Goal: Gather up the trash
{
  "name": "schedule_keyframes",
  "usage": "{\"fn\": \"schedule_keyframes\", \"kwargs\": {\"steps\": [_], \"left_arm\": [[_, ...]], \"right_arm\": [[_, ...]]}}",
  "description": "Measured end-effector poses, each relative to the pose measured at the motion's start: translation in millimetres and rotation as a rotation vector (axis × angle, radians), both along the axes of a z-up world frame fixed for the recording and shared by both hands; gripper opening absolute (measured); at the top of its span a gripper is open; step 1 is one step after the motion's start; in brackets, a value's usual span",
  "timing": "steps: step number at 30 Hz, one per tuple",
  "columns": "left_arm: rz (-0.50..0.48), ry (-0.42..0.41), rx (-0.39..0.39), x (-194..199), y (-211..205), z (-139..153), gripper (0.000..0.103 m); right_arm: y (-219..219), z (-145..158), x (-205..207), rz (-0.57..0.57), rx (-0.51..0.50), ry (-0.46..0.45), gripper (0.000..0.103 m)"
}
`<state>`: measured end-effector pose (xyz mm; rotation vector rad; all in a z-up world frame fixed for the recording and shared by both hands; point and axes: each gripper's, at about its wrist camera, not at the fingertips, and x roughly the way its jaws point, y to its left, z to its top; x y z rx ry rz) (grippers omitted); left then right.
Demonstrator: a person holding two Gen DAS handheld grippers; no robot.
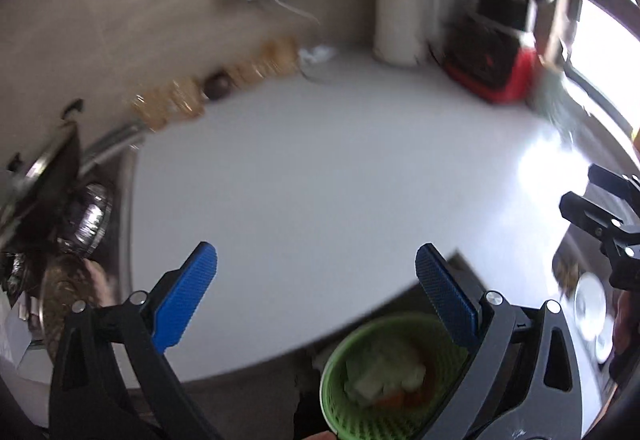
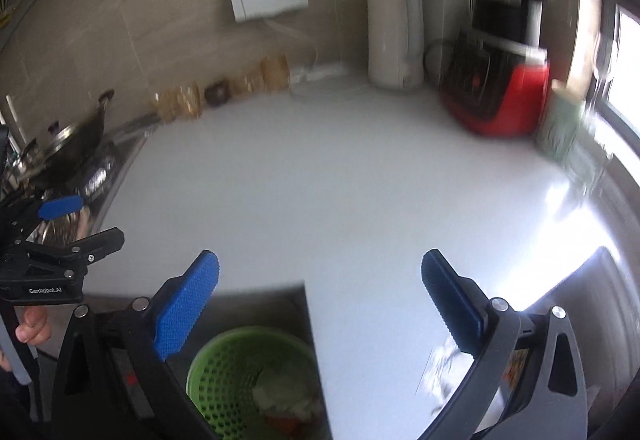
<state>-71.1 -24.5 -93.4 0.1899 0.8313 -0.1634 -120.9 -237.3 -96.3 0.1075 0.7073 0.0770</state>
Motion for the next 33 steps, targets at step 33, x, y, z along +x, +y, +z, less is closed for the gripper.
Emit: {"fn": "schedule_keyframes", "kwargs": {"steps": [33], "left_arm": [[0.276,-0.101,-0.088,46,11,94,0.095]], "right_arm": [[-16,104,46,-0.063,0.076,-0.146,0.101]]}}
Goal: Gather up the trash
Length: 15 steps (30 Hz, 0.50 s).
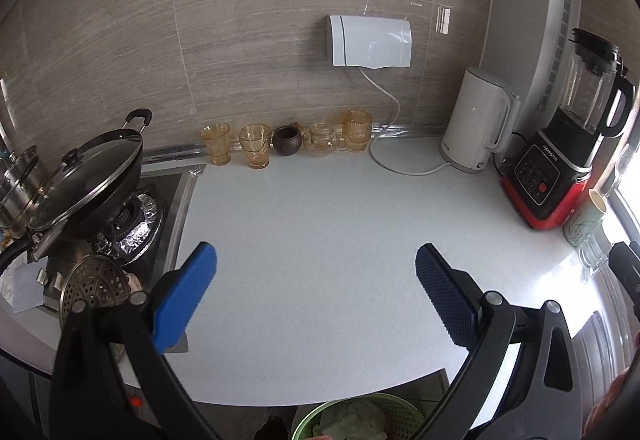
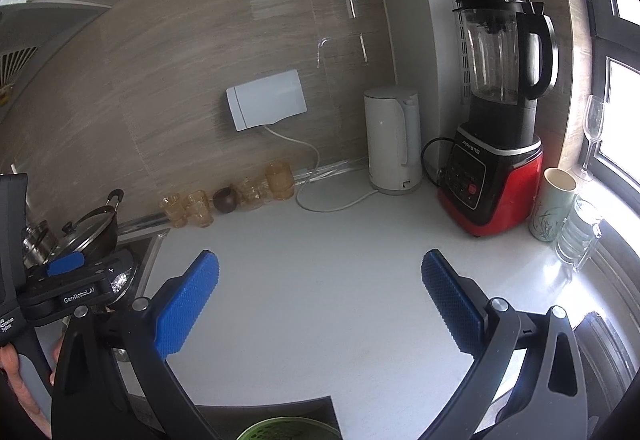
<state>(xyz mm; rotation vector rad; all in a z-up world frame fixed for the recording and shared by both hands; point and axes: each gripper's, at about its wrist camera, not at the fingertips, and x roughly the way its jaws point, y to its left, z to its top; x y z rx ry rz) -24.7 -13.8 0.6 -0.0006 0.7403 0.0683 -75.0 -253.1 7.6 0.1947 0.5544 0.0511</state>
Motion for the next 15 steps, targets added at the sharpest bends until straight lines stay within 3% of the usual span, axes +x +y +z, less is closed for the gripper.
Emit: {"fn": "schedule_keyframes", "kwargs": {"steps": [15], "left_arm": [[-0.003,-0.001,0.019,4.2,-5.3,-0.5,0.095]], "right_arm": [[-8.1,-2.2,2.2,-0.01,0.01,0.006,0.101]]}}
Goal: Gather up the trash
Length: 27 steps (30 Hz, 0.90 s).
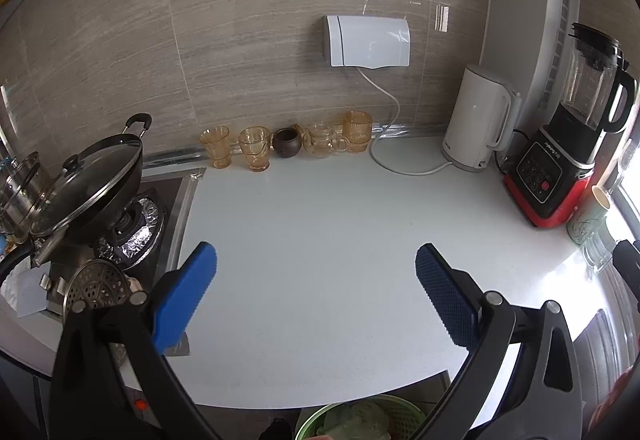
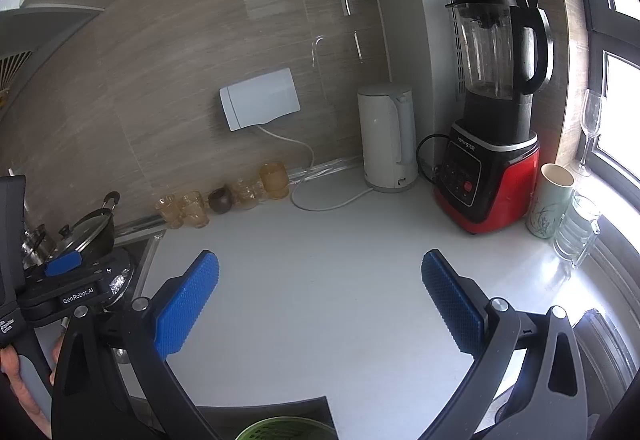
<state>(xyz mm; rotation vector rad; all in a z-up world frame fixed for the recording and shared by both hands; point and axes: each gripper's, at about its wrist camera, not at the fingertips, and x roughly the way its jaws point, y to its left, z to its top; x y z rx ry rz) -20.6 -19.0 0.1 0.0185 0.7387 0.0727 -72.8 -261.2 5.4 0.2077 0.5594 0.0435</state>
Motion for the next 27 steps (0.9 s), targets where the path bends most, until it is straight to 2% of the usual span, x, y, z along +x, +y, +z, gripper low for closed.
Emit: {"fn": "schedule_keyframes", "kwargs": {"steps": [27], "left_arm": [[-0.013,0.007,-0.014,-6,0,-2,0.095]], "right_arm": [[13,1,-12,-0.004,-0.011,0.005,0.101]]}}
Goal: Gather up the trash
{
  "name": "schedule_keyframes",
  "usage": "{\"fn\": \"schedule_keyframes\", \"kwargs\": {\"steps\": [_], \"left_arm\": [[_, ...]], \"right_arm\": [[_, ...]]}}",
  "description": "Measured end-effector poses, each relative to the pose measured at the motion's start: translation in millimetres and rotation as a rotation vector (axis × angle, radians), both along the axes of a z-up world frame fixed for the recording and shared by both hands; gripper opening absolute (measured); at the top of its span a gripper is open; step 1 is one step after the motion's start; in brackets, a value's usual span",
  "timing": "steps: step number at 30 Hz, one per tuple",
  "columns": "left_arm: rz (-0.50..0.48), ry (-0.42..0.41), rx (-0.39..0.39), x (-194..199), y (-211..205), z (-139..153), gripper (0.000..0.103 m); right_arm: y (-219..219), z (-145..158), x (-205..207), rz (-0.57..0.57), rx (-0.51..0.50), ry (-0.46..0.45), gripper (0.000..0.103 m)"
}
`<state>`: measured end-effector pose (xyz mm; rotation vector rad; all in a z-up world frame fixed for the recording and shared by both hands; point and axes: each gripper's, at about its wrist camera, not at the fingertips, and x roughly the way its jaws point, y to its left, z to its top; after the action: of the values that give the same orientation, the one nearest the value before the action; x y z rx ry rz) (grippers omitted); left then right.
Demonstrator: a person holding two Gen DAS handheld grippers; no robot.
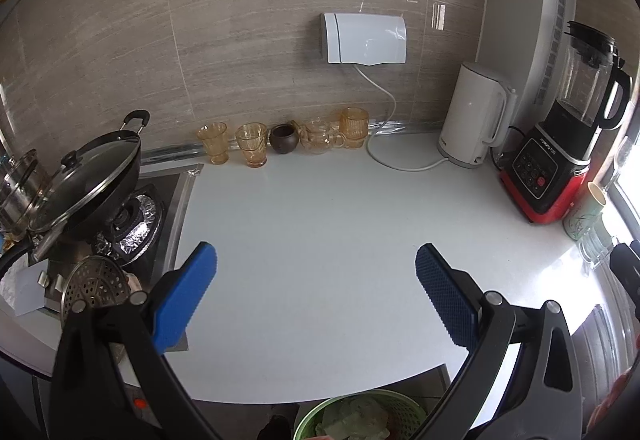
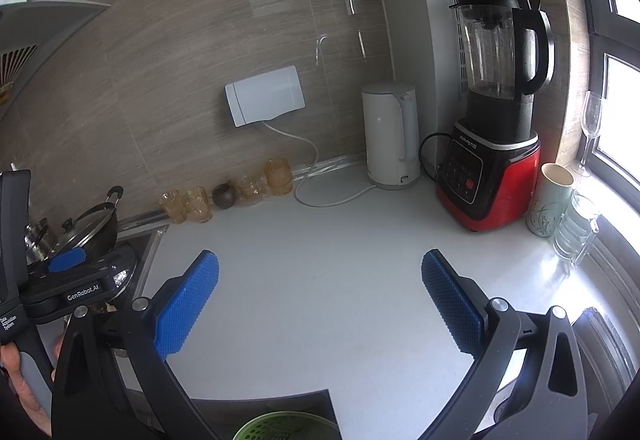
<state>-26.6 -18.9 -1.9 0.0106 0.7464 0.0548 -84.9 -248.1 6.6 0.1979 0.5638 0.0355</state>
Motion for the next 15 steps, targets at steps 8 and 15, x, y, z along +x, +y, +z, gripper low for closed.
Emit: {"fn": "schedule_keyframes", "kwargs": {"steps": [8,15], "left_arm": [[0.006,-0.019,0.016,-1.3,1.1,0.4,0.095],[-0.014,-0.019,0.038,-1.1,-3.4,-1.0,0.095]], "right_arm": [[2.3,-0.7,-1.7,0.002,0.0,0.0,0.101],[6.0,-1.1,-2.0,0.005,0.004,0.003,0.101]]}}
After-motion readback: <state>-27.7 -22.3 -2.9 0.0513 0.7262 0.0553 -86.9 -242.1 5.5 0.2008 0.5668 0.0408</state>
